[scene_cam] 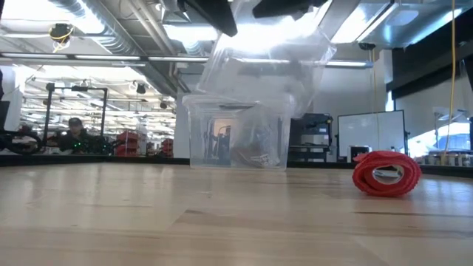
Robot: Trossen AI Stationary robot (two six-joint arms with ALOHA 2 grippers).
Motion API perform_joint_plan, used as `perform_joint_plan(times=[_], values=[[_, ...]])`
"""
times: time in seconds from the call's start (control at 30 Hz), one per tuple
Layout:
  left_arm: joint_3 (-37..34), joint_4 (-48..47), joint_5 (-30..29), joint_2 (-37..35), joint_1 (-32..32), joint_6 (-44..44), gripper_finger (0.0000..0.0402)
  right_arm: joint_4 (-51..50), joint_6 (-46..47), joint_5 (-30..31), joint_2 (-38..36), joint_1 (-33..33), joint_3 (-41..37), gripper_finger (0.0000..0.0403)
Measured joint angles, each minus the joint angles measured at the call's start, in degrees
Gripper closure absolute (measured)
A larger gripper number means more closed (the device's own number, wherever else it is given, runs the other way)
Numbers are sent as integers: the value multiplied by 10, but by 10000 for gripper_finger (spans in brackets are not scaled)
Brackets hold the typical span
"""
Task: Roll bandage
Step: Open the transparent zip bag
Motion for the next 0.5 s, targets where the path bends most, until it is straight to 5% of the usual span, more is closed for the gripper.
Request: perform_joint_plan(times=[0.23, 0.5], values=[[0, 52, 7, 3, 16, -3, 386, 6, -9, 8, 0, 0, 0, 397], [0, 43, 52, -14, 21, 1, 282, -80, -17, 15, -28, 0, 0, 400]])
